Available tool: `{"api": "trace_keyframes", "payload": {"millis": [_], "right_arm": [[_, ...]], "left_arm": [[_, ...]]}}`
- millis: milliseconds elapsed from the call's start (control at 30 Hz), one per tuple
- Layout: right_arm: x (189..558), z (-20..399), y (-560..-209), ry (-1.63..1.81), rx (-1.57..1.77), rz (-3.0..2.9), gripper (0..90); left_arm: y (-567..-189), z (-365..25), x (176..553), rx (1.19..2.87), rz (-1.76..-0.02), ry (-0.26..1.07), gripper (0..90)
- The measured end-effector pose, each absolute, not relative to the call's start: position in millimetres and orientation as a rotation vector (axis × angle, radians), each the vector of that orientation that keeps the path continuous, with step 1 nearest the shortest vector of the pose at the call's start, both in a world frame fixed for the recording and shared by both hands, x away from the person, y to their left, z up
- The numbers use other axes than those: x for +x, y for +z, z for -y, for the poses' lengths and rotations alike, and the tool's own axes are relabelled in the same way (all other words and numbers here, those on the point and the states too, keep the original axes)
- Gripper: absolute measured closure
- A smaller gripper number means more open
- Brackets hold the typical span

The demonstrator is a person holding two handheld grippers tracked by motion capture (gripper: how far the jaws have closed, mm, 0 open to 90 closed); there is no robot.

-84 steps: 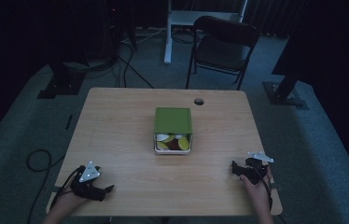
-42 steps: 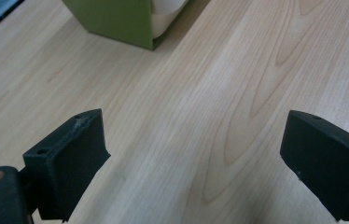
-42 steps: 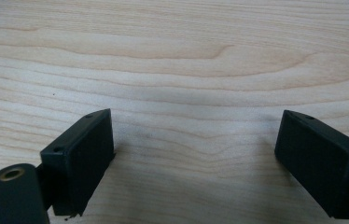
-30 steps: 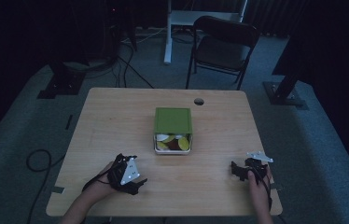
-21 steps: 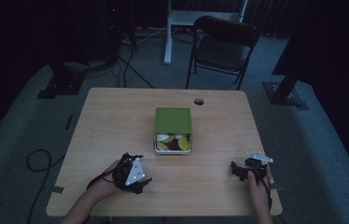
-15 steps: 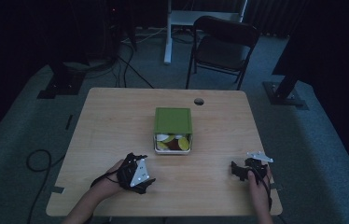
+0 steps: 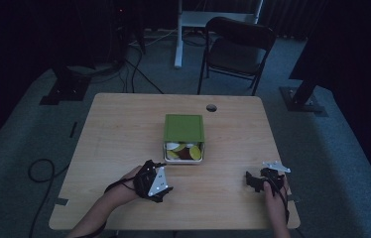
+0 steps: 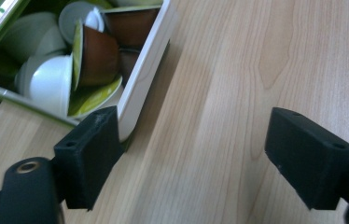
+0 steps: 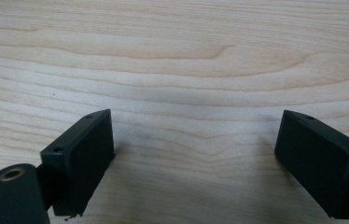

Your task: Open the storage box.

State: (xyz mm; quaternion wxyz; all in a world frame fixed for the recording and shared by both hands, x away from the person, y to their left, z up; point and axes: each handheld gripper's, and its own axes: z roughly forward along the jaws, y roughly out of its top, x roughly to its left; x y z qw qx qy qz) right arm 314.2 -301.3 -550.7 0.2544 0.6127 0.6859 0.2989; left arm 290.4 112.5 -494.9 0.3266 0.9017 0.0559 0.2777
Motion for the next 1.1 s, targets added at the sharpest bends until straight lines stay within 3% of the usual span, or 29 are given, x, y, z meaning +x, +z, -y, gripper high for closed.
{"api": "trace_keyframes", "payload": {"millis": [533, 1000, 1100], "right_arm": [[314, 301, -551, 0.812, 1.664, -1.863, 11.1], [314, 301, -551, 0.812, 1.664, -1.863, 11.1], [314, 301, -551, 0.812, 1.664, -1.863, 11.1]], "left_arm": [[-502, -95, 297, 2.407, -0.082, 0.891, 18.9], [-510, -77, 296, 2.431, 0.029, 1.074, 26.0], [-513, -74, 296, 2.431, 0.053, 1.129, 30.8]]}}
